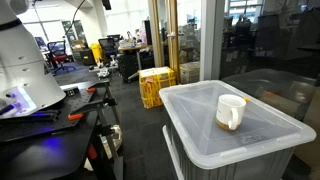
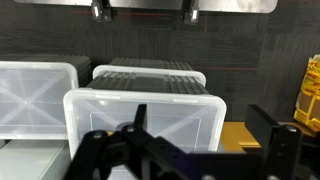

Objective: Place orange object inside the mug

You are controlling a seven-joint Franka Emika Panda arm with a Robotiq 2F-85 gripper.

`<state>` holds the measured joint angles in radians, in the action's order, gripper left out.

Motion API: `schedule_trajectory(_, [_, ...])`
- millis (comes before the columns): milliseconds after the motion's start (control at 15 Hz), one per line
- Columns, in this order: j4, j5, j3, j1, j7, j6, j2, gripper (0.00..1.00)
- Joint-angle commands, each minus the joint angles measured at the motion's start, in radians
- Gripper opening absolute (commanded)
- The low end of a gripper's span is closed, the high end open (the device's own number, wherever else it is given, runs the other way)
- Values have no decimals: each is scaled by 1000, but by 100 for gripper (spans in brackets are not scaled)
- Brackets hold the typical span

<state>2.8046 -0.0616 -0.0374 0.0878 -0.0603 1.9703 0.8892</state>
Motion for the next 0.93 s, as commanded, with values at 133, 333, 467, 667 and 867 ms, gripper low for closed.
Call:
schedule_trajectory(133, [-2, -6, -7, -9, 6, -3, -1, 100])
schedule_trajectory(333, [-2, -6, -7, -9, 6, -3, -1, 100])
schedule_trajectory(467, [-2, -6, -7, -9, 6, -3, -1, 100])
schedule_trajectory(667, [-2, -2, -11, -10, 5, 5, -1, 100])
schedule_trajectory(867, [-9, 16, -22, -18, -1, 40, -1, 100])
